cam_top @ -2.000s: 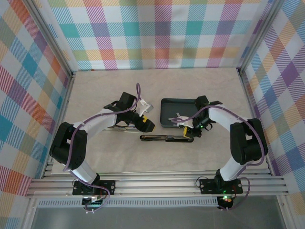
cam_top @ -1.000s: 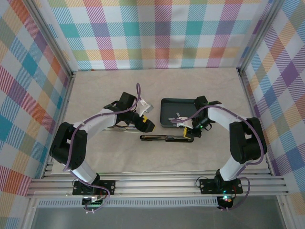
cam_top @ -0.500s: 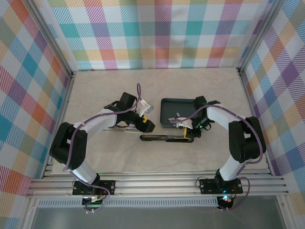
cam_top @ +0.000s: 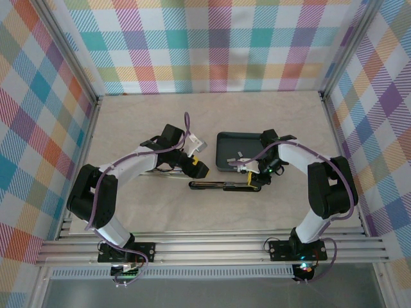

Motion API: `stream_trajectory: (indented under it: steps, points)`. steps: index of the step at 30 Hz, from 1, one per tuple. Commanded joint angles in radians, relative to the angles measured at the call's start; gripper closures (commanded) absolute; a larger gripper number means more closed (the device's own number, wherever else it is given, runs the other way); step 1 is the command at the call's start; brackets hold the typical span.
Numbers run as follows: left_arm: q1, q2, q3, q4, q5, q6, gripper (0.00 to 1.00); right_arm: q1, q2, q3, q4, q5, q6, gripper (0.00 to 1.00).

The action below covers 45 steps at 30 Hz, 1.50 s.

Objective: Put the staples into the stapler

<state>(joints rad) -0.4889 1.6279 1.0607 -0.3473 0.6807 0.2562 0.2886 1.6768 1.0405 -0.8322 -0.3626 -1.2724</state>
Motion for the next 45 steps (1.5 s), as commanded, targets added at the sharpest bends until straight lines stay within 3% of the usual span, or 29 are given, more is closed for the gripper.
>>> stream_trajectory:
  steps: [1, 28, 32, 39, 45]
  points:
    - [-0.011, 0.007, 0.005, -0.029, 0.007, 0.022, 0.20, 0.003, 0.021, 0.021, -0.033, 0.002, -0.003, 0.80]
    - [-0.011, 0.007, 0.005, -0.029, 0.004, 0.022, 0.21, 0.003, 0.019, 0.026, -0.025, 0.007, 0.012, 0.72]
    - [-0.011, 0.005, 0.007, -0.029, 0.005, 0.022, 0.21, 0.003, -0.015, 0.028, -0.005, -0.037, 0.031, 0.72]
    - [-0.010, -0.027, 0.001, -0.007, -0.036, 0.000, 0.20, 0.003, -0.110, 0.033, 0.074, -0.082, 0.150, 0.69]
    - [0.008, -0.061, 0.005, 0.011, -0.072, -0.059, 0.20, 0.003, -0.146, 0.104, 0.134, -0.096, 0.443, 0.62]
